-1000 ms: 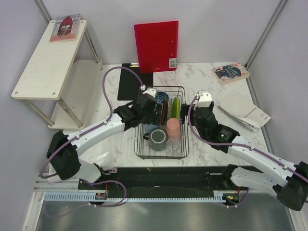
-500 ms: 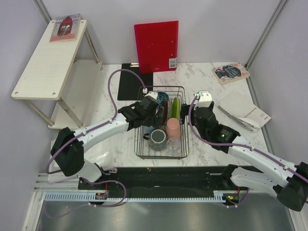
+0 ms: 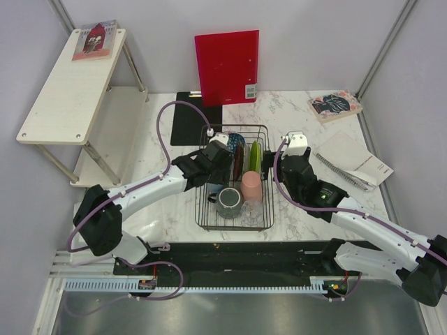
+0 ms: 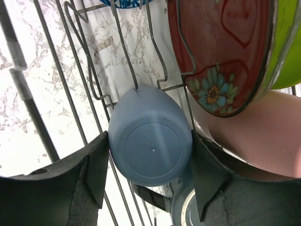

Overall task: Unload the mixed dishes from the dish rack
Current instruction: Pick up the cup from the dish rack, then place the cup at the center of the board.

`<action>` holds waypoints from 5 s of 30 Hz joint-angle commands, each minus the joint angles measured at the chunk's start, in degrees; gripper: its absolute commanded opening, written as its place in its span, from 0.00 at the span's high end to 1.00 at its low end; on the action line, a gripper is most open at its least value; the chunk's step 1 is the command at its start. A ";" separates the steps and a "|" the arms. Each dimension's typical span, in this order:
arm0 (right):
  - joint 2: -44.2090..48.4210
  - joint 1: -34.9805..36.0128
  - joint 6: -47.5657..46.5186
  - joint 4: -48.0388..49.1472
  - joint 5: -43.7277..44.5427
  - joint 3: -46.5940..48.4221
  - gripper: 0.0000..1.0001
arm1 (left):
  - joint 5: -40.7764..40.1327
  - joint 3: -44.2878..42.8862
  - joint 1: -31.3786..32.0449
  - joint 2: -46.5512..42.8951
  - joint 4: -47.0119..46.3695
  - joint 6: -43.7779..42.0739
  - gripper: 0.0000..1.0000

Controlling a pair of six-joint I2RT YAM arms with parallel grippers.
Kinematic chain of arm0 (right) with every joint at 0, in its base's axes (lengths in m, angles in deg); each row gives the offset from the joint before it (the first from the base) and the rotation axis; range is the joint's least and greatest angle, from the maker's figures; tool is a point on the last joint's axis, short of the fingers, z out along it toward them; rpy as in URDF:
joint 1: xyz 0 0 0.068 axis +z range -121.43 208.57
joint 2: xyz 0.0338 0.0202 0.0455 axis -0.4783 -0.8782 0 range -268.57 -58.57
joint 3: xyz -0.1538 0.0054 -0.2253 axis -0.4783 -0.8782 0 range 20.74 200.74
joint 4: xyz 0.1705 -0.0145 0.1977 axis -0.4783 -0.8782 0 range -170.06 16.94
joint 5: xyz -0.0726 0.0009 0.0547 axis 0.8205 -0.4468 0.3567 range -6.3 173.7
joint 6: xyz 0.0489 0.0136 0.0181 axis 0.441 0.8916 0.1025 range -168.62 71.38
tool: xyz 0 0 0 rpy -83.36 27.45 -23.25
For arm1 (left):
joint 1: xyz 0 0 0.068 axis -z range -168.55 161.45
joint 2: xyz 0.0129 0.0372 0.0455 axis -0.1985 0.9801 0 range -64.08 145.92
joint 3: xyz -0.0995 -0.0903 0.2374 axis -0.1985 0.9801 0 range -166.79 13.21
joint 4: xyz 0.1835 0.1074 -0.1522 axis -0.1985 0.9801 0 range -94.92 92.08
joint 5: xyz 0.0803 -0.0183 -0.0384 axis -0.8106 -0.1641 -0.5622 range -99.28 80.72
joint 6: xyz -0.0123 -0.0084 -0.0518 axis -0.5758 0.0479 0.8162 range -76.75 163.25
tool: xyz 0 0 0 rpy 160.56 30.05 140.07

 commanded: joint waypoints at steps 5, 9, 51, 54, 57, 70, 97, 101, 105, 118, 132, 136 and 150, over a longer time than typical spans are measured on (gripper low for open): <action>1.49 0.01 -0.60 0.67 0.32 1.12 0.02 | -3.71 -3.37 -0.05 -12.61 0.12 -2.87 0.98; 4.47 0.01 1.32 0.49 5.14 2.36 0.02 | 0.40 -5.49 -2.23 -20.25 -1.10 -3.06 0.98; 7.82 -5.52 19.79 34.94 -43.00 -0.10 0.40 | 60.54 27.91 -27.47 -20.28 -99.99 60.23 0.98; 4.23 -5.52 20.14 36.78 -43.97 0.51 0.40 | 60.80 27.82 -27.21 -19.66 -100.25 60.14 0.98; 1.33 -5.44 20.84 39.24 -44.77 1.21 0.40 | 61.24 27.47 -26.94 -18.87 -100.34 60.14 0.98; 0.51 -5.52 18.83 38.39 -38.80 1.57 0.98 | 61.69 28.09 -26.42 -21.15 -92.53 52.59 0.64; -36.19 -35.49 19.00 -32.27 -7.84 57.70 1.00 | 32.06 19.21 -28.26 -36.18 -15.35 26.30 0.01; -48.48 -38.92 18.56 -36.94 -15.48 65.89 1.00 | 31.80 20.61 -28.17 -37.59 -13.34 25.77 0.01; -57.12 -39.89 16.45 -42.29 -15.95 74.75 1.00 | 31.80 20.35 -28.17 -36.98 -11.05 24.46 0.01; -68.29 -42.79 15.04 -44.15 -12.86 73.90 1.00 | 33.21 21.14 -28.17 -33.29 -9.72 23.05 0.02; -71.11 -43.58 15.39 -43.63 -17.52 75.31 0.56 | 34.08 22.02 -28.09 -30.82 -9.81 23.22 0.02; -67.52 -43.58 16.27 -42.23 -19.36 74.34 0.44 | 34.08 21.15 -28.17 -30.65 -9.72 22.35 0.01; -33.38 -38.58 14.88 -28.62 -30.86 55.56 0.31 | 31.62 19.21 -28.17 -31.88 -9.81 18.57 0.00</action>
